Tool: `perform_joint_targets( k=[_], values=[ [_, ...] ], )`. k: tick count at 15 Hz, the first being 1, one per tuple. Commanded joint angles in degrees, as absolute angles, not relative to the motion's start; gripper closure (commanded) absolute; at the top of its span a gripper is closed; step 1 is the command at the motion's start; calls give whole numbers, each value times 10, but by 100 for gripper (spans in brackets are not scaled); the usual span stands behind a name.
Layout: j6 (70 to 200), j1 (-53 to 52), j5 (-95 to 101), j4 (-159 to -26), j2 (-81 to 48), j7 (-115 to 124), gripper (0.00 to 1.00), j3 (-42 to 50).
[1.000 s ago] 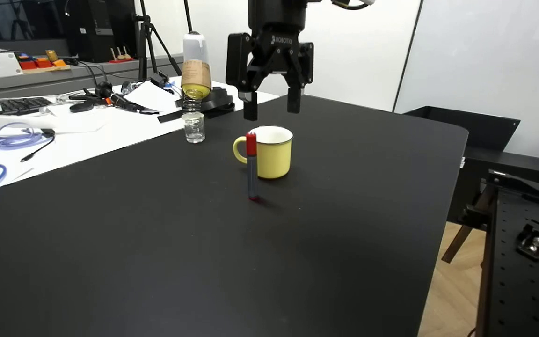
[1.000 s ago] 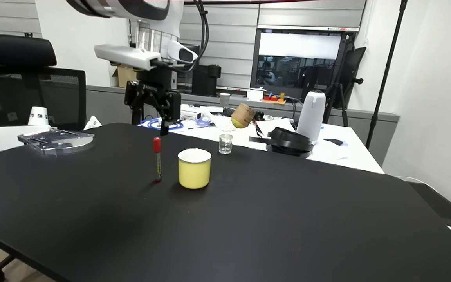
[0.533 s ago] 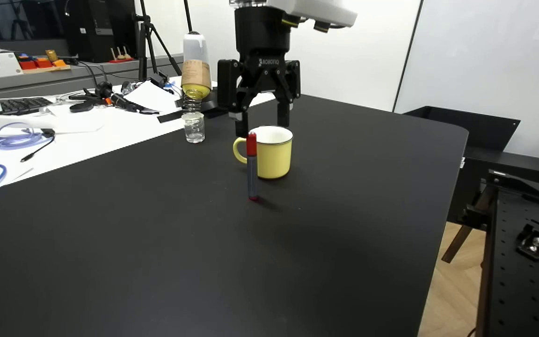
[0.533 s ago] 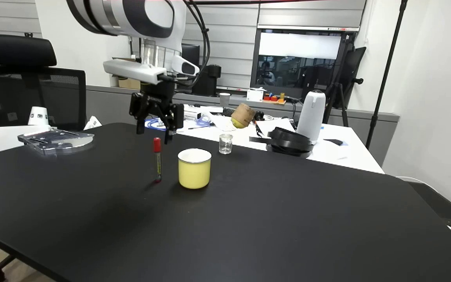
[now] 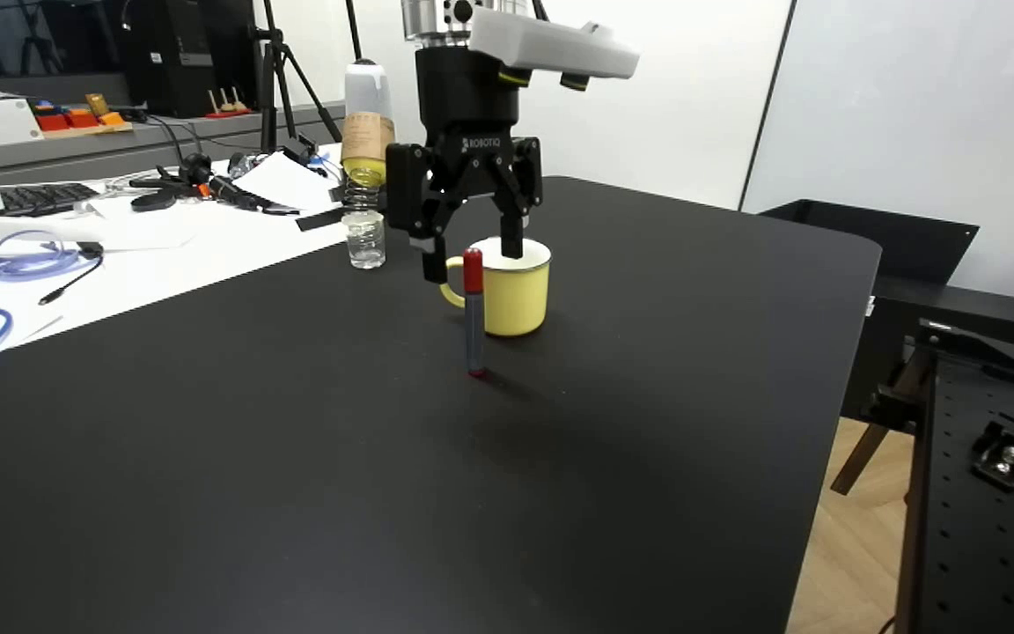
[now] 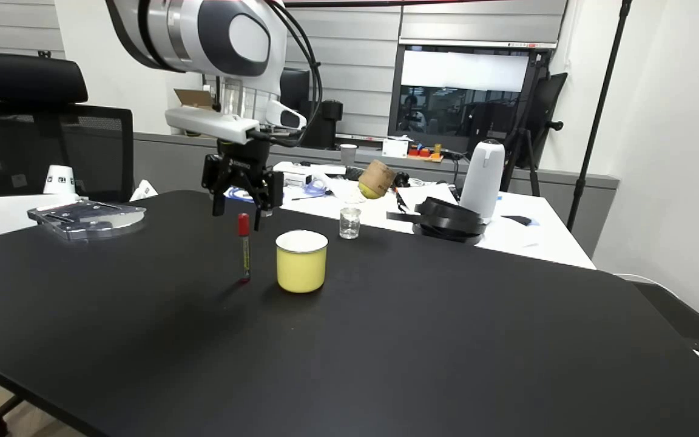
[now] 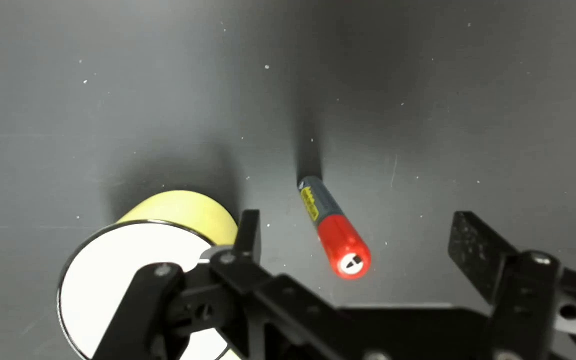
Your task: Pick up the red and grey marker and put it in the yellow cup
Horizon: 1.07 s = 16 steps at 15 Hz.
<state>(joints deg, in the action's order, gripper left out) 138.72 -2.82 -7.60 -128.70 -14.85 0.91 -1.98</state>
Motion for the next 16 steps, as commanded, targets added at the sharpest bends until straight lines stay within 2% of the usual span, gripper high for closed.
perform_joint_targets(
  k=[1,10,11,12,16],
  values=[
    [1382,-30,-66,-1272,-151,27,33,-21],
    [1381,-28,-63,-1273,-145,27,95,-18],
    [1379,-28,-61,-1275,-142,27,99,-17],
    [1379,-29,-55,-1277,-138,29,95,-15],
    [1374,-30,-21,-1281,-110,35,95,-8]
  ],
)
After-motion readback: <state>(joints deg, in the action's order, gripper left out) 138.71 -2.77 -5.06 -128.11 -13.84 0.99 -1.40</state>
